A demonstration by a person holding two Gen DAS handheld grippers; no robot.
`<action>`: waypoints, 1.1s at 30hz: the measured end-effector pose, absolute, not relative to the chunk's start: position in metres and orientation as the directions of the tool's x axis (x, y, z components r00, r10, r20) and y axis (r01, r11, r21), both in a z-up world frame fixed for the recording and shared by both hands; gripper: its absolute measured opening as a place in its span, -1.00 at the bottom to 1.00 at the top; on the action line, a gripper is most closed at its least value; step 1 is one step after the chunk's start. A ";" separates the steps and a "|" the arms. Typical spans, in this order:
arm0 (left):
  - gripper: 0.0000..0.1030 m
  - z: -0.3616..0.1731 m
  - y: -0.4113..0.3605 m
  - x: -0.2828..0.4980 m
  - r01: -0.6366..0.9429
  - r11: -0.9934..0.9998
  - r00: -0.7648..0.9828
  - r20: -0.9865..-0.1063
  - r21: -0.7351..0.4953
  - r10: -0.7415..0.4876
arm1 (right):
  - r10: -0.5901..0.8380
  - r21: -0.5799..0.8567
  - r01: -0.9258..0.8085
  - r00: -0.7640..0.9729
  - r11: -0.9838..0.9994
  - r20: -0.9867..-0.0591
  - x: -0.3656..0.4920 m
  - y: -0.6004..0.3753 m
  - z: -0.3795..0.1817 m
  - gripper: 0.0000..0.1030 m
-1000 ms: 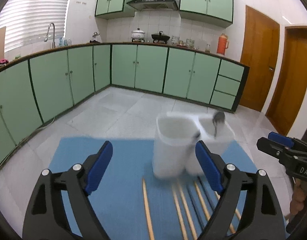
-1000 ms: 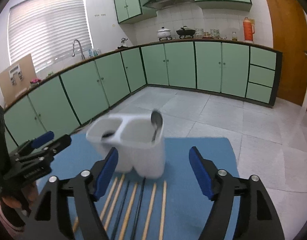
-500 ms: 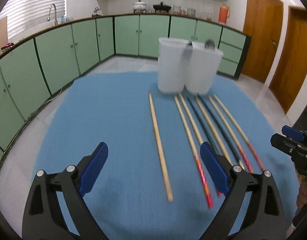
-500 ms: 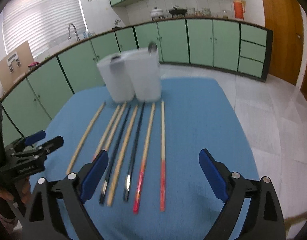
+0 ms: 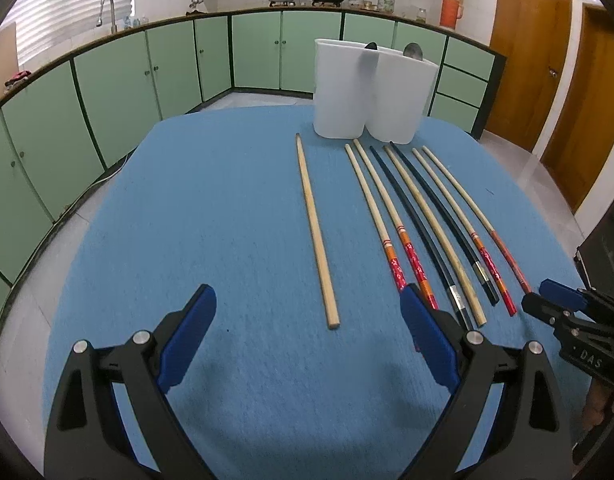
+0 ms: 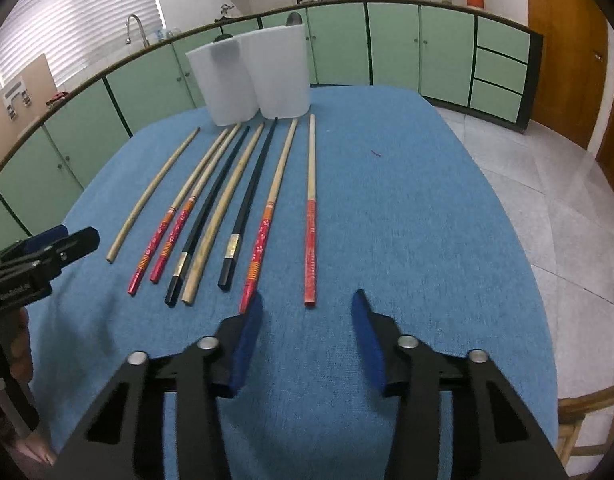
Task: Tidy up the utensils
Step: 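Grasp the plain wooden chopstick with the left tool while the right tool grasps a red-tipped chopstick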
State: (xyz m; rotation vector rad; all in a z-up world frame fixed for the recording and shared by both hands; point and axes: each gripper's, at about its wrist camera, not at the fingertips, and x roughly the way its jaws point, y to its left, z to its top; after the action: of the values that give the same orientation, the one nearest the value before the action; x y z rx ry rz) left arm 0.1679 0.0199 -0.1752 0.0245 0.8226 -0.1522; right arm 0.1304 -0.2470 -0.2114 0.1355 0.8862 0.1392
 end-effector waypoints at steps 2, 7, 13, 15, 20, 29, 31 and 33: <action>0.76 -0.176 0.021 0.167 0.144 0.989 0.669 -0.733 -0.038 -0.126 | 0.173 0.171 -0.064 0.626 0.983 -0.760 0.131 -0.247 -0.212 -0.34; 0.76 -0.177 0.020 0.171 0.138 0.990 0.663 -0.739 -0.039 -0.122 | 0.155 0.135 -0.080 0.629 0.988 -0.762 0.132 -0.243 -0.212 -0.57; 0.76 -0.182 0.017 0.172 0.140 0.989 0.657 -0.744 -0.040 -0.123 | 0.145 0.118 -0.084 0.632 0.989 -0.761 0.133 -0.240 -0.213 -0.77; 0.75 -0.185 0.016 0.172 0.139 0.990 0.653 -0.747 -0.041 -0.122 | 0.146 0.123 -0.080 0.631 0.989 -0.762 0.134 -0.241 -0.213 -0.82; 0.54 -0.194 0.015 0.175 0.131 0.990 0.635 -0.763 -0.049 -0.122 | 0.142 0.124 -0.073 0.630 0.990 -0.763 0.134 -0.241 -0.213 -0.86; 0.28 -0.203 0.018 0.183 0.113 0.991 0.613 -0.781 -0.066 -0.122 | 0.156 0.149 -0.064 0.629 0.987 -0.762 0.136 -0.245 -0.215 -0.86; 0.17 -0.203 0.017 0.184 0.112 0.992 0.614 -0.781 -0.060 -0.117 | 0.161 0.157 -0.063 0.628 0.986 -0.761 0.137 -0.246 -0.215 -0.86; 0.11 -0.202 0.015 0.183 0.114 0.992 0.614 -0.781 -0.054 -0.113 | 0.165 0.162 -0.062 0.628 0.985 -0.760 0.137 -0.247 -0.216 -0.86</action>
State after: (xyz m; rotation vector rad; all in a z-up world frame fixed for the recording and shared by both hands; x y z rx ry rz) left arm 0.1829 0.0146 -0.2022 0.0009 0.8999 -0.1303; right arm 0.1371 -0.2465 -0.2155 0.1246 0.8826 0.1301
